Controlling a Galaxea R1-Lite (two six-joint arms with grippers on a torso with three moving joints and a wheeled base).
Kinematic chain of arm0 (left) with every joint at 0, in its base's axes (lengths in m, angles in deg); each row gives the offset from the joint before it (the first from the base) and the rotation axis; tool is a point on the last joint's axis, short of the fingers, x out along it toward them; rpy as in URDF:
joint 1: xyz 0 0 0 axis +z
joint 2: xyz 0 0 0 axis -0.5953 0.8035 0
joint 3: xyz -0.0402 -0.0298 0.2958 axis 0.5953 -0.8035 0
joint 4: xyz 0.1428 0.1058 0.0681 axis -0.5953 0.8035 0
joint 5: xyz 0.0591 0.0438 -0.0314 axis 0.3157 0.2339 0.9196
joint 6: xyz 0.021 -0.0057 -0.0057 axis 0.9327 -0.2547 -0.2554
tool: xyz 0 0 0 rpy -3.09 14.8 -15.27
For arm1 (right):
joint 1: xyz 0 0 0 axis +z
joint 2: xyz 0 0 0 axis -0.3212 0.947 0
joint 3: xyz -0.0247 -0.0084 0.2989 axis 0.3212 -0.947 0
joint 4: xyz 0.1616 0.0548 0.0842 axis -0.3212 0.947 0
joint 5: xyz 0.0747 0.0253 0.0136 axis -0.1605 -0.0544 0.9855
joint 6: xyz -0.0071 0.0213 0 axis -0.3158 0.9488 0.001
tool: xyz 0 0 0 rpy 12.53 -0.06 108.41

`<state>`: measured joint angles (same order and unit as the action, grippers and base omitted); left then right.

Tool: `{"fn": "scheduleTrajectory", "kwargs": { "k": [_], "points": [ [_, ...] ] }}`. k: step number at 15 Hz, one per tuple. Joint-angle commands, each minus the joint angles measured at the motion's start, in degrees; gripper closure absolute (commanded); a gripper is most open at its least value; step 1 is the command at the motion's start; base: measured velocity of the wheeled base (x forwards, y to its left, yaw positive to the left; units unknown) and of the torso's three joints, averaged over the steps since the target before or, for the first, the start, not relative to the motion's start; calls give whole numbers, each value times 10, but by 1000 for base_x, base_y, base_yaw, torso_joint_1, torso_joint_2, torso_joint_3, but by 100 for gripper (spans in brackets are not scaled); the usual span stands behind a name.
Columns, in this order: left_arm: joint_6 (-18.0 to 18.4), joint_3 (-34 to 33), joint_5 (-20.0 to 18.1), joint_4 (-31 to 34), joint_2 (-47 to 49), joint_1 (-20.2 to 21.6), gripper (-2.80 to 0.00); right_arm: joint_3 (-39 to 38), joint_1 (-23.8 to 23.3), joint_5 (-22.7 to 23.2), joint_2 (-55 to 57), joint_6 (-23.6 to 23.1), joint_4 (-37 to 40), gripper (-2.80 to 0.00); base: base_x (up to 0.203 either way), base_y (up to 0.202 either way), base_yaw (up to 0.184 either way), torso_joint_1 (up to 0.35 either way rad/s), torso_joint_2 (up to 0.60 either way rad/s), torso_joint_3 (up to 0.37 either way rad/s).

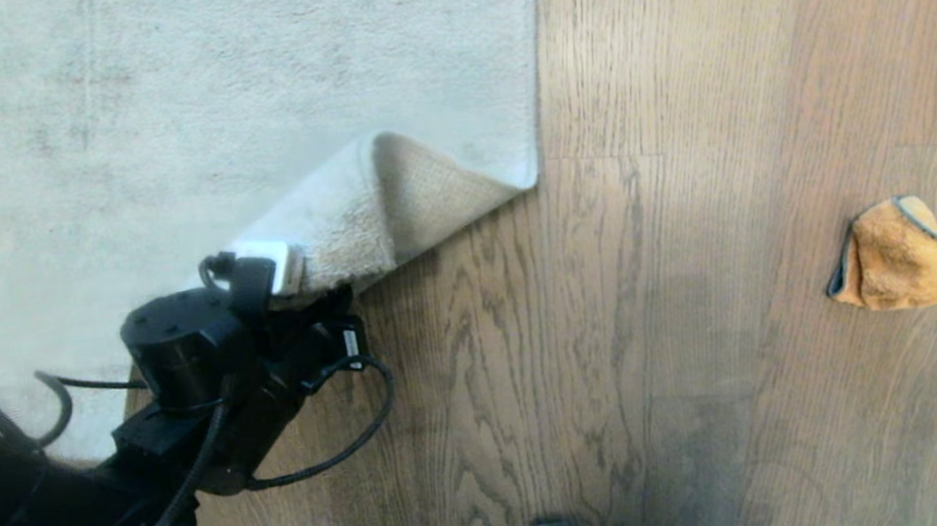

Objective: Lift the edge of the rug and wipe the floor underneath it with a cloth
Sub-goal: Lay down the carpet

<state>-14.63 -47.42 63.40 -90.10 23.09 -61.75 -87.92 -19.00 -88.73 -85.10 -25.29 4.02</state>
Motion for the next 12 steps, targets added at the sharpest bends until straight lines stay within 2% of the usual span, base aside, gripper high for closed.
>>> {"fn": "scheduleTrajectory", "kwargs": {
  "k": [1, 12],
  "points": [
    [0, 2, 0, -6, -18, -1, 0, 0, 0, 0, 1, -1, -1, 0, 0, 0, 0, 0, 0, 0],
    [1, 34, 1, -4, -37, 0, 0, 0, 0, 0, 1, -1, -1, 0, 0, 0, 0, 0, 0, 0]
  ]
}}
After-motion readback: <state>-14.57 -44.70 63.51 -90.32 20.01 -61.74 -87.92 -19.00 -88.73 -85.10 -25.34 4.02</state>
